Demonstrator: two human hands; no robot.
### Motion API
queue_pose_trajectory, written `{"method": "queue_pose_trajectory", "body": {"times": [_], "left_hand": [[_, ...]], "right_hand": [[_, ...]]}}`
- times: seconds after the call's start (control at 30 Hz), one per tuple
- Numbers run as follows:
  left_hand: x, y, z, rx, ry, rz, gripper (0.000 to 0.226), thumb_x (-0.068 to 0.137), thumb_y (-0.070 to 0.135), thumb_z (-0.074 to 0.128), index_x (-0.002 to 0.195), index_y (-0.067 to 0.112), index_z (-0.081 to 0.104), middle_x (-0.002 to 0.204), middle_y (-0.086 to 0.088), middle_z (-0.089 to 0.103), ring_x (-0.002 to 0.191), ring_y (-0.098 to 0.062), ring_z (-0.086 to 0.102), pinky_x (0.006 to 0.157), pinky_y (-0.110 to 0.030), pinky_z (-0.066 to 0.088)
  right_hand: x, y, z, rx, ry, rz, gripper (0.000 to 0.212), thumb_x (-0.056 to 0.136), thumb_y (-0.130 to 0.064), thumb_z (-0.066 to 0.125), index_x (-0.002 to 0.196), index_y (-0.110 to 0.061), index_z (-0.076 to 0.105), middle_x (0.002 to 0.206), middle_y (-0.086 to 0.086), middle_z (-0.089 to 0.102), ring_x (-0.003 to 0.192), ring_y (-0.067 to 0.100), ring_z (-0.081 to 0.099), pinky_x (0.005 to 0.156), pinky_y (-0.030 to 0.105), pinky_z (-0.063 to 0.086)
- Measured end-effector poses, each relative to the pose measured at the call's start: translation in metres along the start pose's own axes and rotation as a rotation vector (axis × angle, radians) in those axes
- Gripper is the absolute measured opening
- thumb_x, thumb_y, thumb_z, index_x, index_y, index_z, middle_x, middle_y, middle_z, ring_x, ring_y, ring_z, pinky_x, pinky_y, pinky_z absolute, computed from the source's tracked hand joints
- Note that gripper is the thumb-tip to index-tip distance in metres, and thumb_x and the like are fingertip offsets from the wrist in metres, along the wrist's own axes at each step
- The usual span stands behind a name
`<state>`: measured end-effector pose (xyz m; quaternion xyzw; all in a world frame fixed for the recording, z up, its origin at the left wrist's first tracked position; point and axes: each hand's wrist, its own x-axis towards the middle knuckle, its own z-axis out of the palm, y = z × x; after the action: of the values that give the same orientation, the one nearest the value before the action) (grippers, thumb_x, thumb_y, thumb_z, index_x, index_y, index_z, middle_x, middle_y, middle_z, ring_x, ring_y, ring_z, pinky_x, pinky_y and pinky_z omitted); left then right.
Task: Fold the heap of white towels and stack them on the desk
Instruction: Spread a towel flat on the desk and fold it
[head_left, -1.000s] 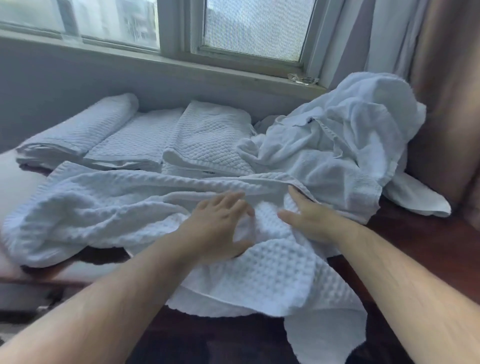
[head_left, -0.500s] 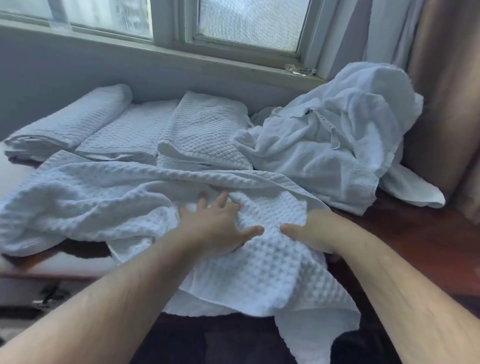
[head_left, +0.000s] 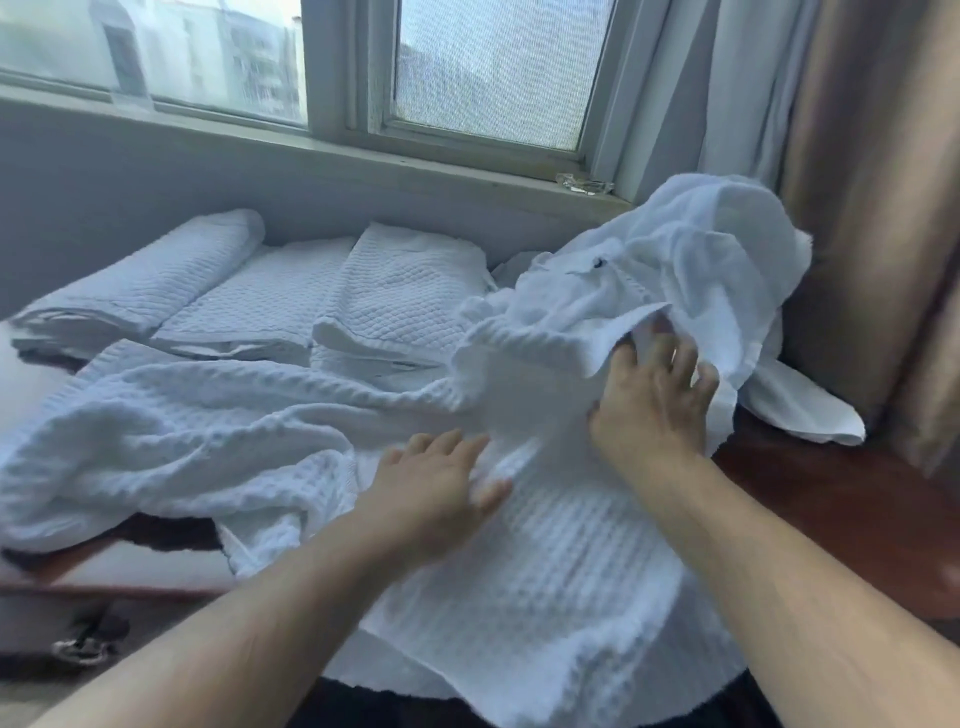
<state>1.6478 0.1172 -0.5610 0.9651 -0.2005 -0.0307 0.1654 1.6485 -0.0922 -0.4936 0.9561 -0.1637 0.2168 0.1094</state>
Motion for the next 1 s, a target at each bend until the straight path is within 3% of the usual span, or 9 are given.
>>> {"method": "queue_pose_trajectory", "body": {"times": [0.1,0.2,0.3,0.4,0.53,0.67,0.77,0.87,1.0], "left_hand": [[0.004,-0.004,-0.002,-0.120,0.087,-0.018,0.048,0.104,0.043,0.037,0.150,0.033,0.038,0.156,0.006,0.038,0.142,-0.021,0.030,0.114,-0.035,0.026],[0.003,-0.013,-0.008,-0.198,0.219,-0.037,0.040,0.100,0.024,0.046,0.140,0.025,0.052,0.144,-0.001,0.049,0.133,-0.023,0.039,0.110,-0.032,0.031],[-0.004,-0.024,-0.020,0.146,0.342,-0.086,0.041,0.094,0.036,0.051,0.133,0.029,0.056,0.137,0.003,0.055,0.128,-0.023,0.043,0.105,-0.038,0.036],[-0.015,-0.040,-0.032,0.192,0.316,-0.150,0.043,0.096,0.046,0.046,0.135,0.031,0.054,0.142,0.005,0.053,0.130,-0.021,0.045,0.105,-0.038,0.031],[-0.036,-0.075,-0.055,-0.346,0.322,-0.021,0.029,0.096,0.021,0.057,0.119,0.035,0.067,0.127,0.011,0.064,0.114,-0.012,0.059,0.102,-0.031,0.042],[-0.067,-0.122,-0.073,-0.353,0.507,-0.038,0.025,0.093,0.011,0.063,0.110,0.027,0.072,0.106,0.012,0.069,0.105,-0.012,0.063,0.097,-0.038,0.050],[-0.098,-0.158,-0.079,-0.332,0.630,-0.188,0.029,0.091,0.018,0.067,0.119,0.027,0.065,0.108,0.010,0.065,0.107,-0.016,0.057,0.098,-0.040,0.048],[-0.131,-0.186,-0.075,-0.173,0.852,-0.474,0.040,0.090,0.036,0.068,0.125,0.021,0.057,0.120,0.001,0.057,0.117,-0.026,0.046,0.100,-0.039,0.037],[-0.153,-0.205,-0.074,-0.064,0.409,-0.846,0.070,0.075,0.082,0.057,0.116,0.025,0.060,0.121,-0.008,0.056,0.122,-0.037,0.045,0.099,-0.046,0.039]], "right_hand": [[-0.020,-0.008,0.017,0.251,0.047,-0.262,0.037,0.087,-0.022,0.065,0.123,-0.012,0.062,0.128,0.013,0.056,0.117,0.036,0.053,0.094,0.045,0.040],[-0.032,-0.011,0.034,0.518,-0.357,-0.308,0.031,0.100,-0.040,0.049,0.116,-0.019,0.064,0.122,0.003,0.062,0.118,0.028,0.055,0.095,0.038,0.043],[-0.032,-0.007,0.043,0.401,-0.475,-0.161,0.044,0.102,-0.054,0.033,0.127,-0.028,0.057,0.138,0.000,0.056,0.128,0.026,0.049,0.103,0.041,0.039],[-0.023,-0.017,0.034,0.181,-0.537,-0.012,0.038,0.100,-0.035,0.036,0.121,-0.019,0.064,0.134,0.008,0.061,0.124,0.033,0.053,0.101,0.044,0.039],[-0.029,-0.074,0.010,0.276,-0.378,-0.236,0.026,0.094,-0.026,0.044,0.107,-0.019,0.066,0.122,0.009,0.063,0.118,0.032,0.054,0.099,0.041,0.040],[-0.055,-0.147,-0.017,0.782,-0.277,-0.532,0.025,0.093,-0.038,0.056,0.102,-0.024,0.075,0.110,0.002,0.070,0.109,0.023,0.059,0.094,0.035,0.047],[-0.069,-0.192,-0.032,0.956,-0.346,-0.709,0.028,0.092,-0.048,0.062,0.106,-0.028,0.074,0.111,-0.008,0.070,0.109,0.011,0.059,0.086,0.021,0.043],[-0.076,-0.216,-0.030,0.806,-0.422,-0.830,0.060,0.082,-0.070,0.063,0.127,-0.031,0.061,0.122,-0.008,0.058,0.118,0.012,0.050,0.102,0.030,0.042],[-0.080,-0.226,-0.019,0.713,-0.363,-0.804,0.048,0.084,-0.058,0.069,0.124,-0.031,0.062,0.122,-0.005,0.058,0.119,0.017,0.050,0.103,0.035,0.042]]}}
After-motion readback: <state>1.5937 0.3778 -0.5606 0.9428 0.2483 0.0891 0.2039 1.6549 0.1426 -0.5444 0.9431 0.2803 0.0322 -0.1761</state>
